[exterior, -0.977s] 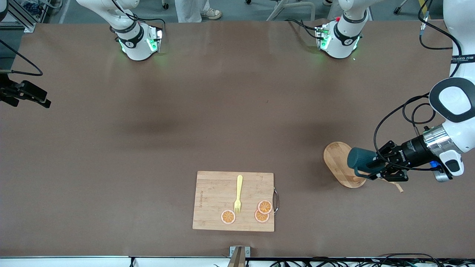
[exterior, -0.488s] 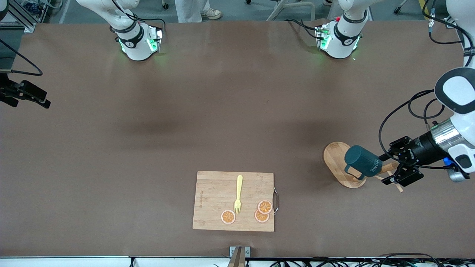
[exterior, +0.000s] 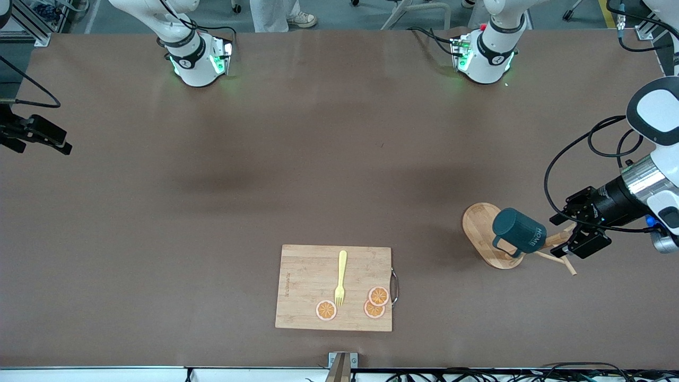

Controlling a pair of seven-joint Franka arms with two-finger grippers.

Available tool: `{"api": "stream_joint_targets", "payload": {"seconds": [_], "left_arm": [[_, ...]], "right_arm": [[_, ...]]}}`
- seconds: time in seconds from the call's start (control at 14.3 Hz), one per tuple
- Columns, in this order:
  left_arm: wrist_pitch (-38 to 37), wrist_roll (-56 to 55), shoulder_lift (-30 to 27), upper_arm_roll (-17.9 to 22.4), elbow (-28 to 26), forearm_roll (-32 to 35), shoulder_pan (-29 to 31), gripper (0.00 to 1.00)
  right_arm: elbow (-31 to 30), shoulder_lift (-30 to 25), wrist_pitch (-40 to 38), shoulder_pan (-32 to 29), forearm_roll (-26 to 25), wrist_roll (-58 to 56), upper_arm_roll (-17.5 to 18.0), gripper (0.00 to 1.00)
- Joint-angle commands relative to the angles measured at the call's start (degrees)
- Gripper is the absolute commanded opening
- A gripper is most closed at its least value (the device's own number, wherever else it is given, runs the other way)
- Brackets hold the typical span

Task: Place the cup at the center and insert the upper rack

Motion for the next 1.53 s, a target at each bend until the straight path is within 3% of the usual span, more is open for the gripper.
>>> {"api": "stream_joint_targets", "payload": {"seconds": [0.0, 0.35, 0.49, 0.98, 1.47], "left_arm": [[-5.0, 4.7, -3.8, 0.1, -0.6, 3.8, 0.3, 1.00], [-17.3, 24.2, -9.2, 2.1, -0.5, 6.2, -0.6, 1.00], [-20.2, 28.2, -11.4, 10.4, -0.5, 8.3, -8.4, 1.00], [-22.2, 43.4, -16.8, 26.3, -0.6, 9.6, -21.4, 1.00], [-24.2, 44.8, -19.8, 25.7, -0.5, 12.0, -21.8, 1.00]], "right_arm": [[-0.9, -1.5, 0.0, 0.3, -0.7, -0.1, -0.2, 1.00], [-0.9, -1.5, 0.0, 0.3, -0.7, -0.1, -0.2, 1.00], [-0.8, -1.5, 0.1, 0.3, -0.7, 0.0, -0.2, 1.00], [-0.9, -1.4, 0.1, 0.1, -0.2, 0.1, -0.3, 1.00], [-0.9, -1.4, 0.2, 0.0, -0.1, 0.3, -0.4, 1.00]]}}
